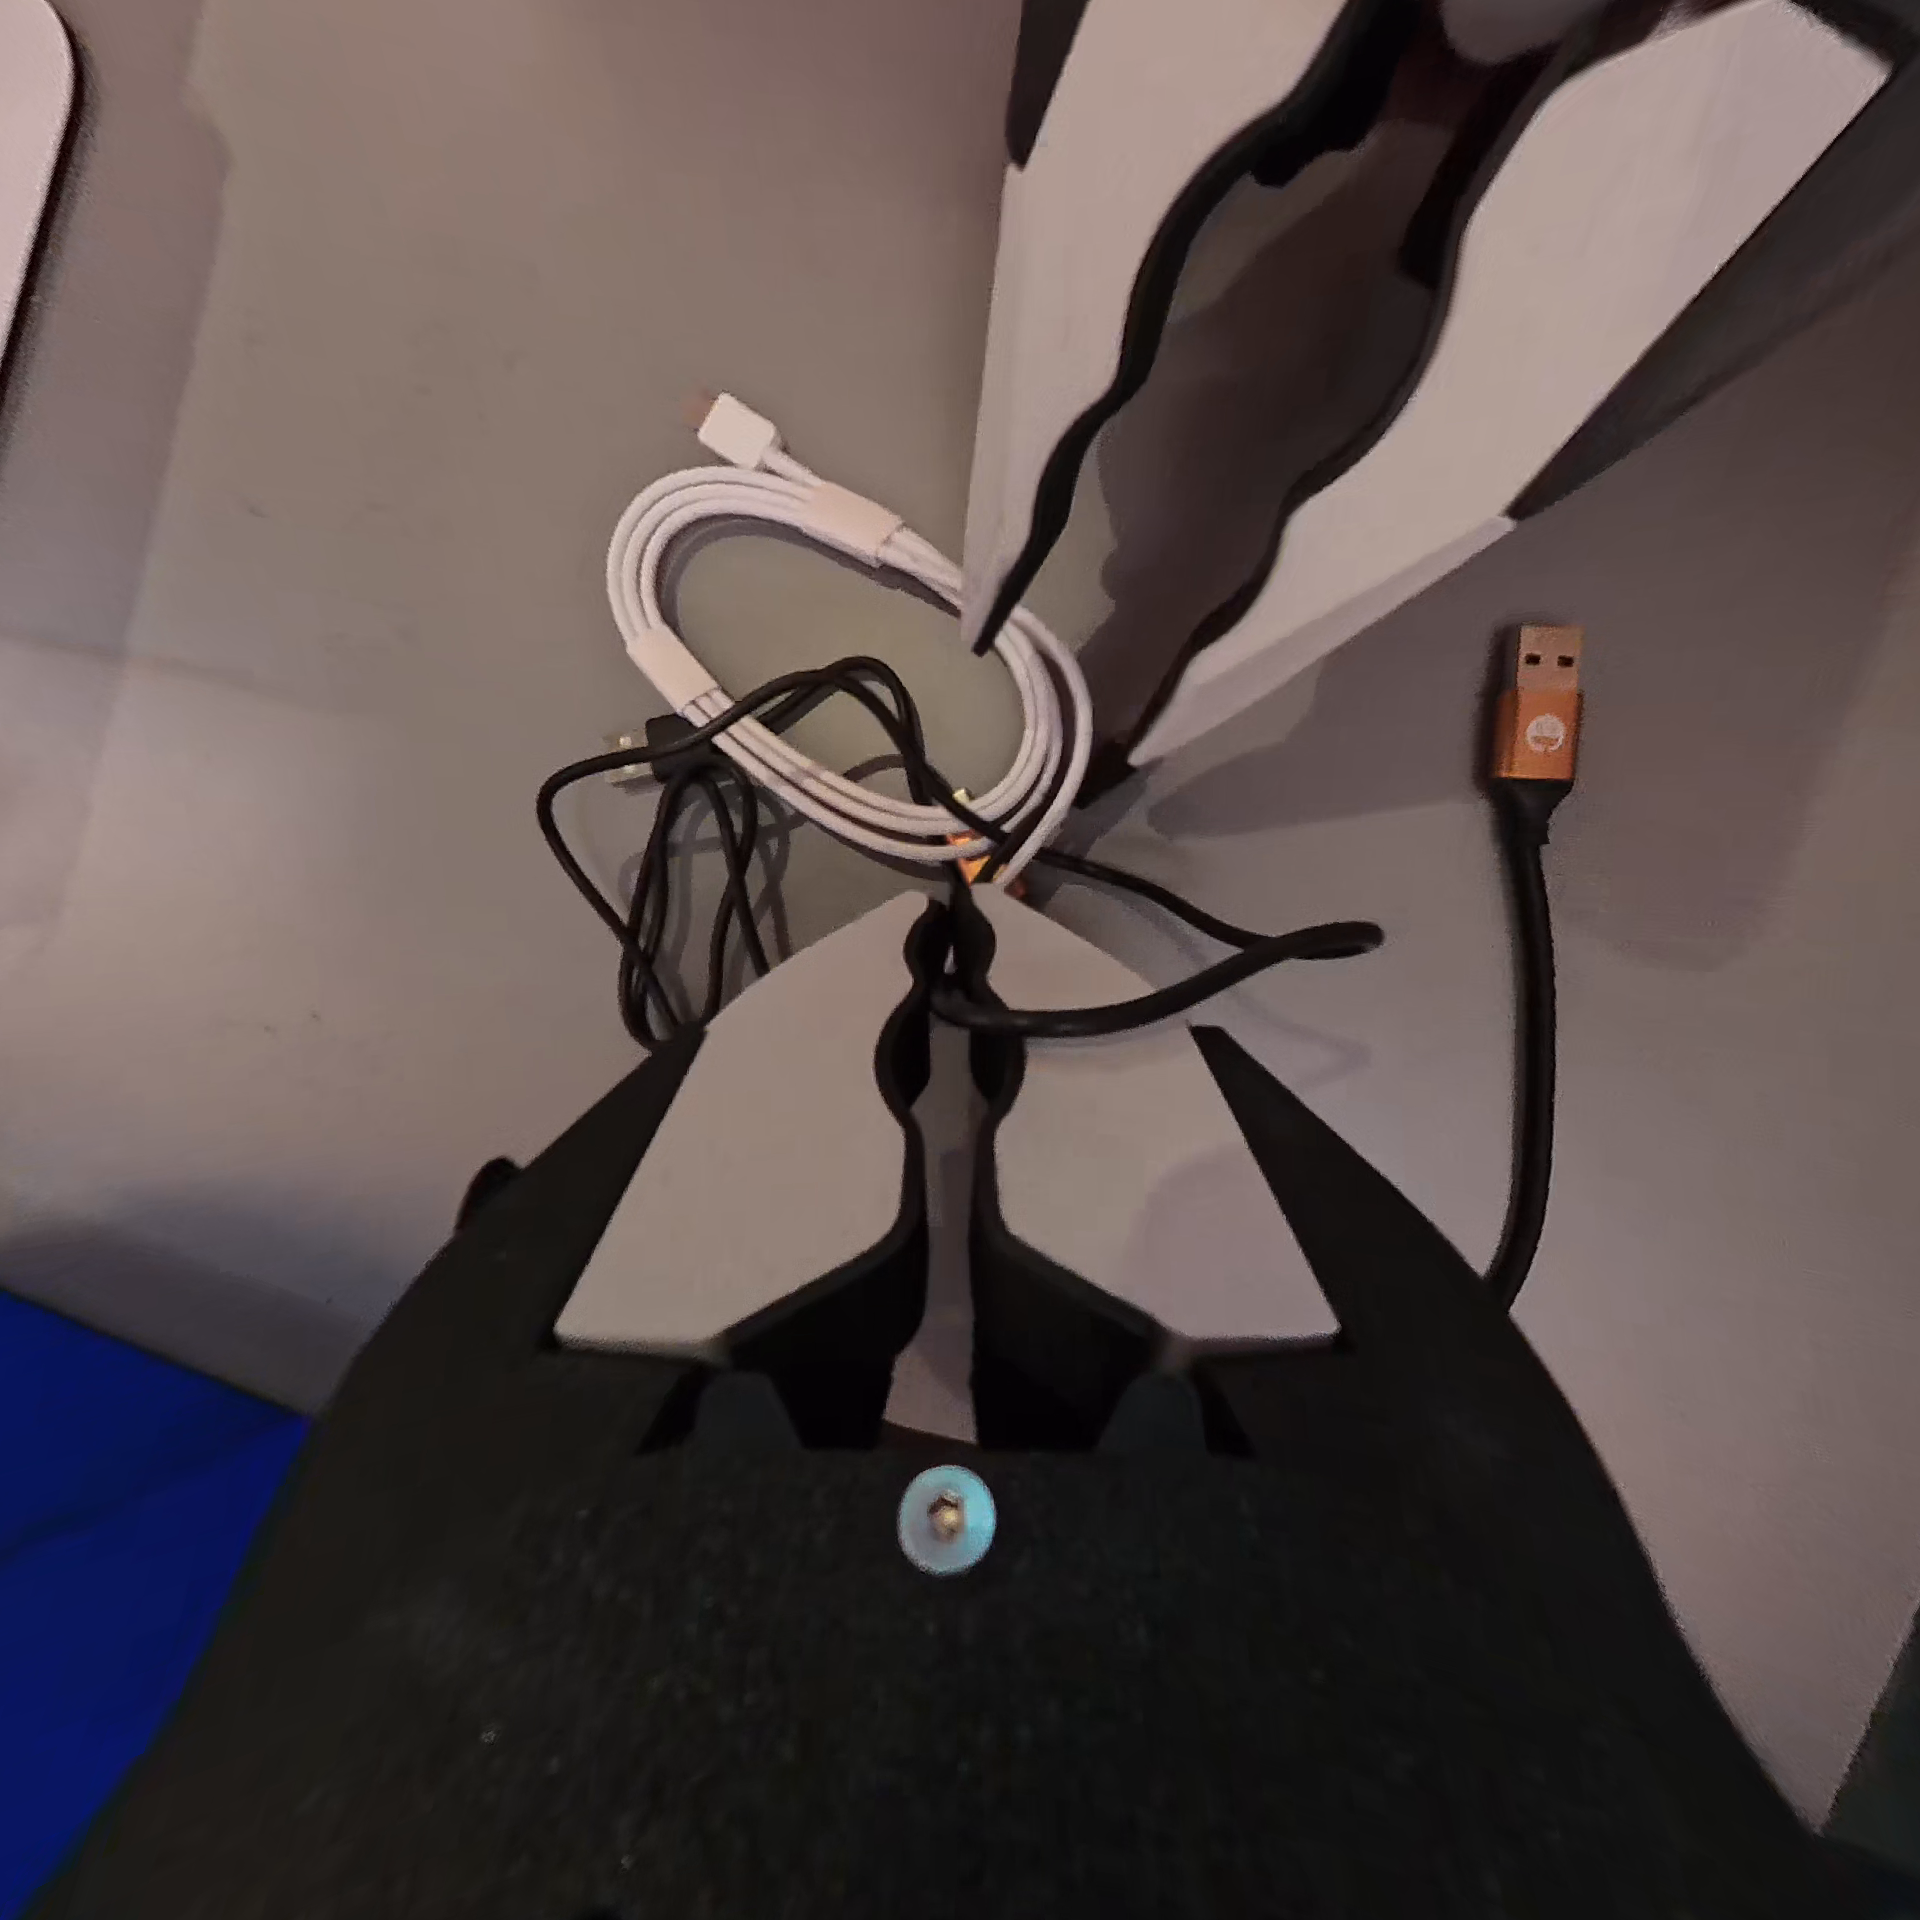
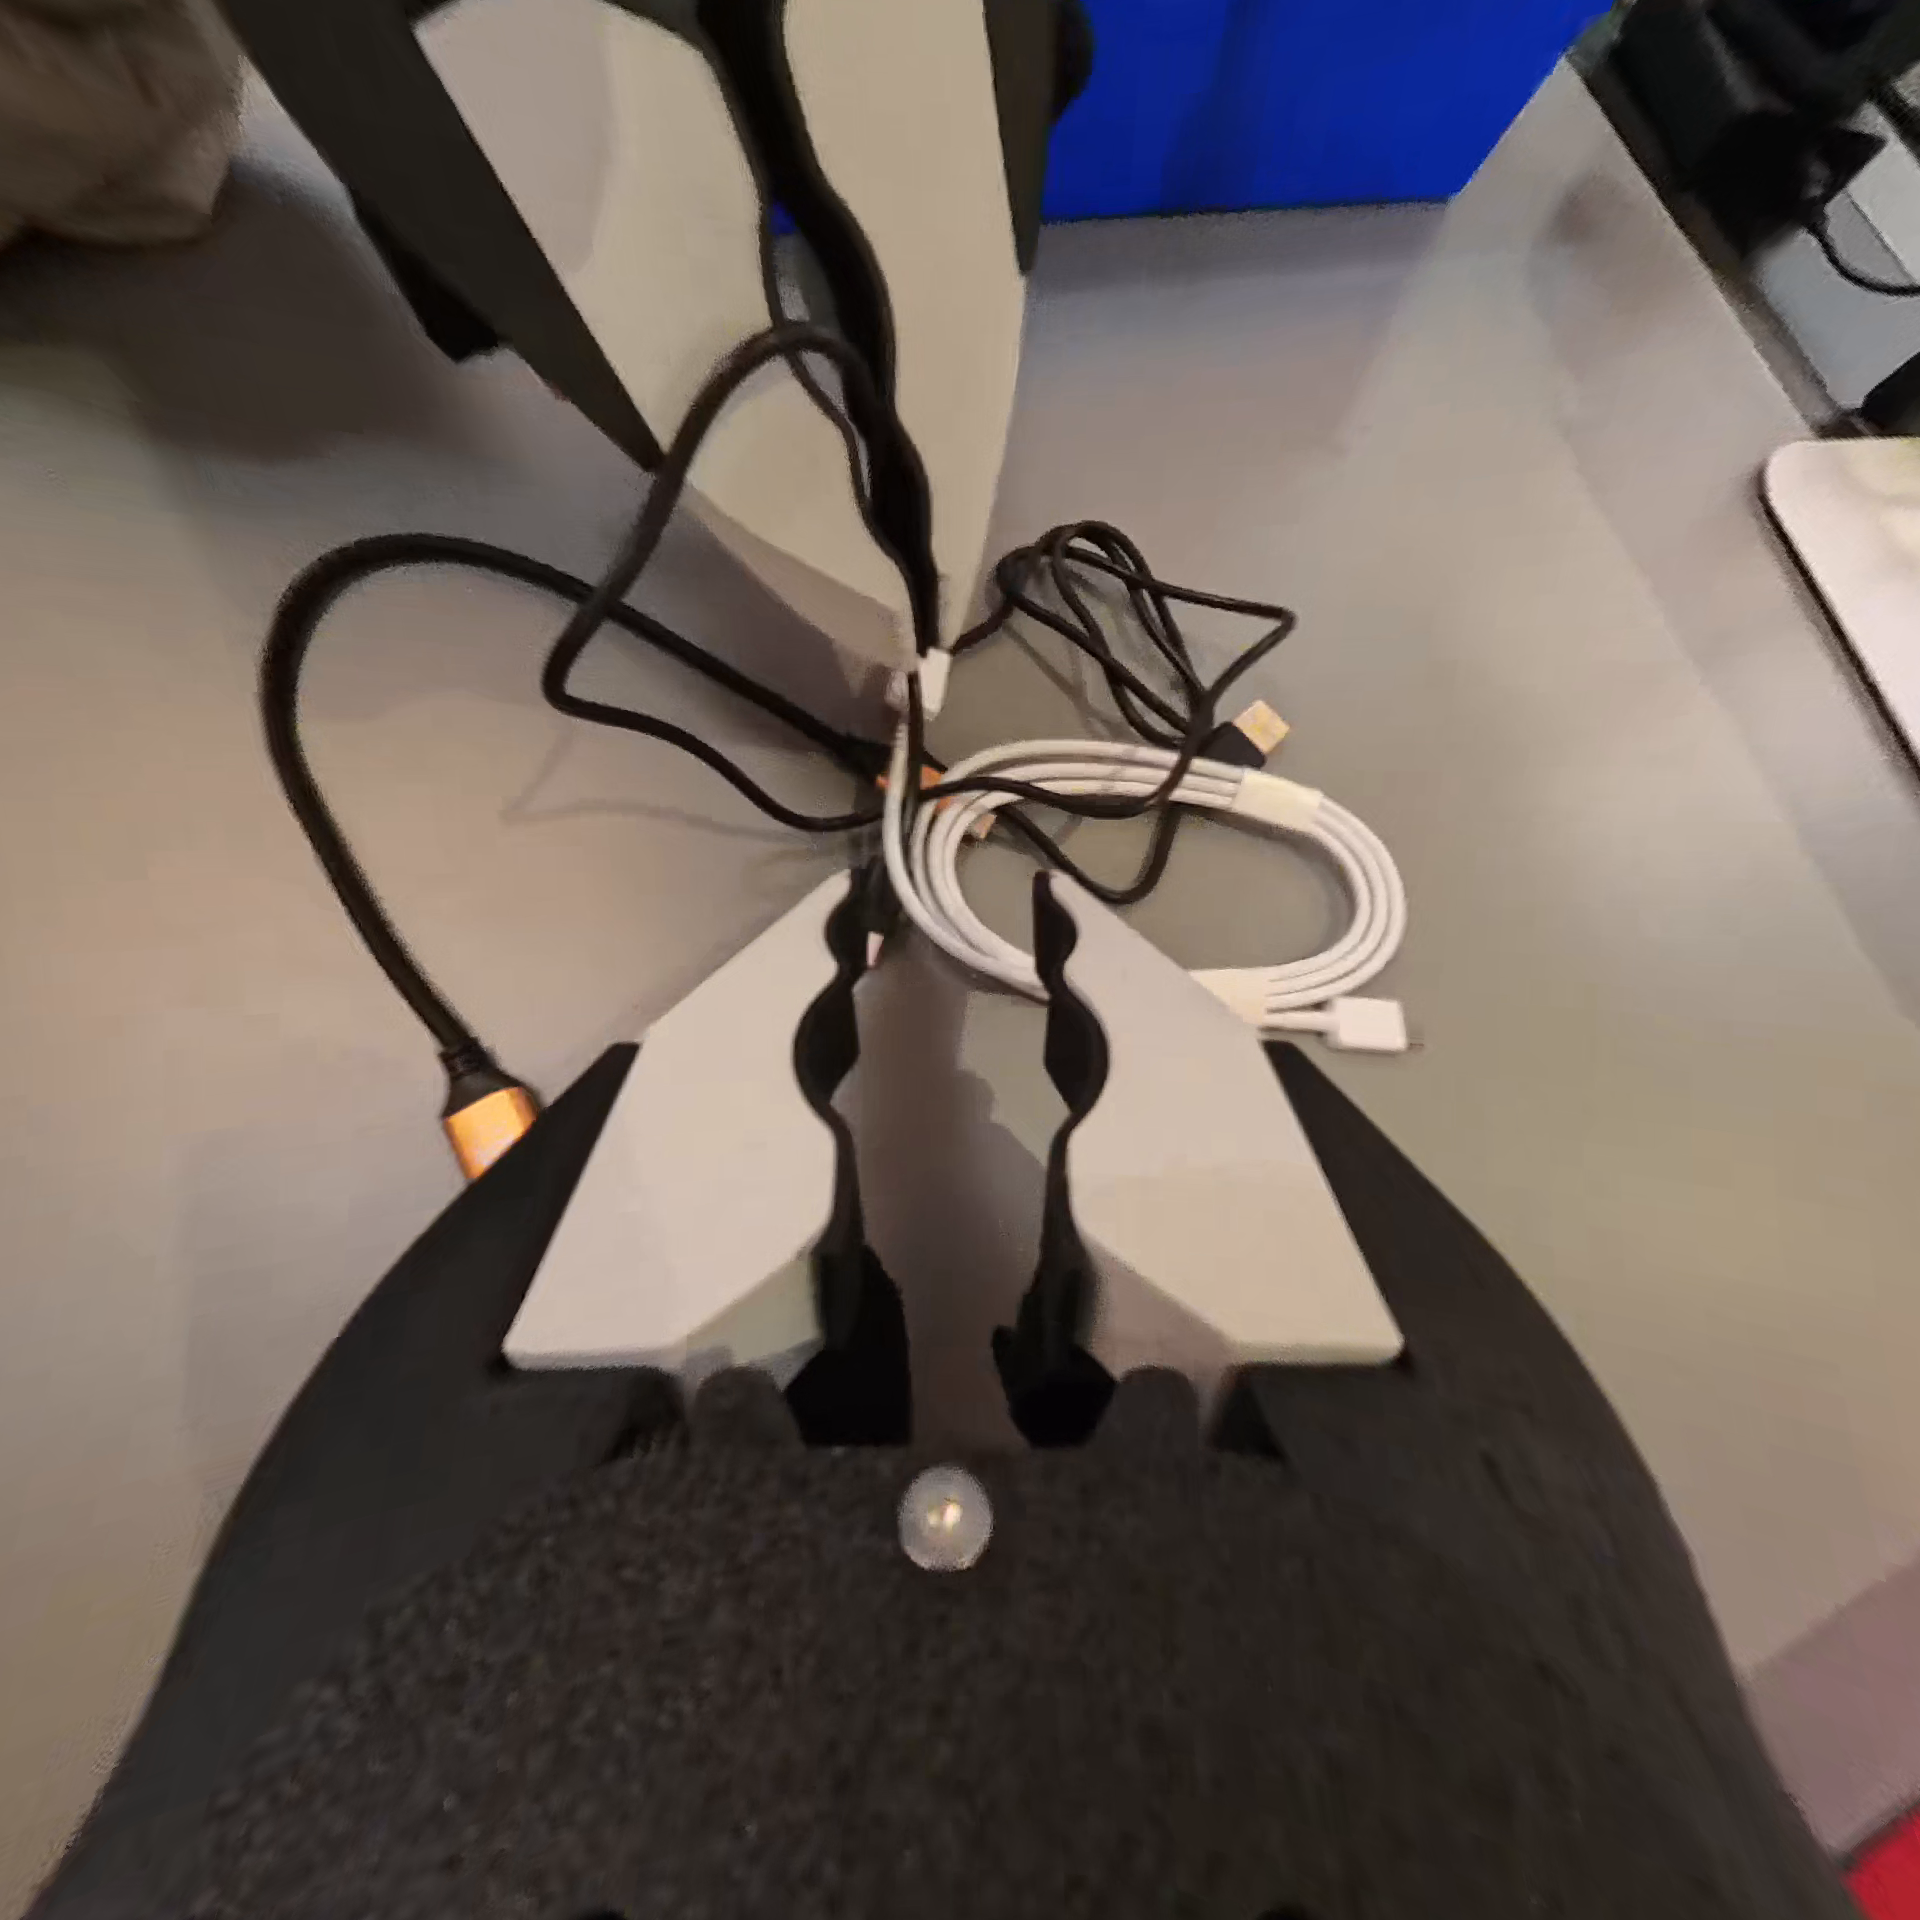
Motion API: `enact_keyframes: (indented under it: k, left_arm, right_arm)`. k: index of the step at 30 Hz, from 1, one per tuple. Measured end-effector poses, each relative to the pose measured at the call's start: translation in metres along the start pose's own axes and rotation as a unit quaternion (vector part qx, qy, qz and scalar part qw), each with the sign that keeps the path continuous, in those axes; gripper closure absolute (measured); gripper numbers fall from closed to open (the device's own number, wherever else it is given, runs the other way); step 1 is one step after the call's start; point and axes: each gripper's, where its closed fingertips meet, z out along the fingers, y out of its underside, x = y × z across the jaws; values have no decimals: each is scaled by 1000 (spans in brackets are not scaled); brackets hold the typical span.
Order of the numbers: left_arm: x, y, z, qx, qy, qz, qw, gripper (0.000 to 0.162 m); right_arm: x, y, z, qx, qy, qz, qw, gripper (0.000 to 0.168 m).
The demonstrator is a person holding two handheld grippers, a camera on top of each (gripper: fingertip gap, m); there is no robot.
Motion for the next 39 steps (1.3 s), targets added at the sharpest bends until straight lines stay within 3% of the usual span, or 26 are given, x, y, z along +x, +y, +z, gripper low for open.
enact_keyframes:
  k: [7, 8, 10, 16, 23, 28, 31, 34, 37, 39]
  left_arm:
    - [-4, 9, -11, -28, -16, 12, 999, 161]
    - [-5, 11, -11, -30, -18, 11, 999, 161]
    - [-10, 17, -12, -45, -30, 8, 999, 161]
    - [-33, 25, -20, -65, -92, -1, 994, 161]
    - [-16, 7, -20, -34, -60, 8, 998, 161]
    - [9, 10, -11, -26, -1, 42, 999, 161]
    - [-9, 15, -7, -43, -52, 27, 997, 161]
    - [-29, -1, -15, 3, -104, -42, 994, 160]
    - [-23, -10, -23, 42, -88, -121, 988, 127]
    - [-7, -3, -23, 60, -61, -177, 980, 112]
  right_arm:
    - [-3, 6, 22, -113, -39, -95, 988, 141]
    - [-6, 9, 26, -124, -52, -96, 986, 149]
    - [-11, 8, 29, -122, -73, -90, 986, 160]
    - [-39, 6, 0, -114, -144, -63, 981, 167]
    - [-57, -22, -43, -54, -192, -52, 979, 166]
    - [-16, -45, -66, 30, -111, -11, 993, 167]
    - [-5, -46, -84, 33, -95, -3, 995, 167]
    - [9, -69, -117, 73, -50, -13, 996, 167]
    - [27, -87, -167, 108, -18, 11, 994, 166]
    - [53, -77, -202, 90, 48, 34, 994, 166]
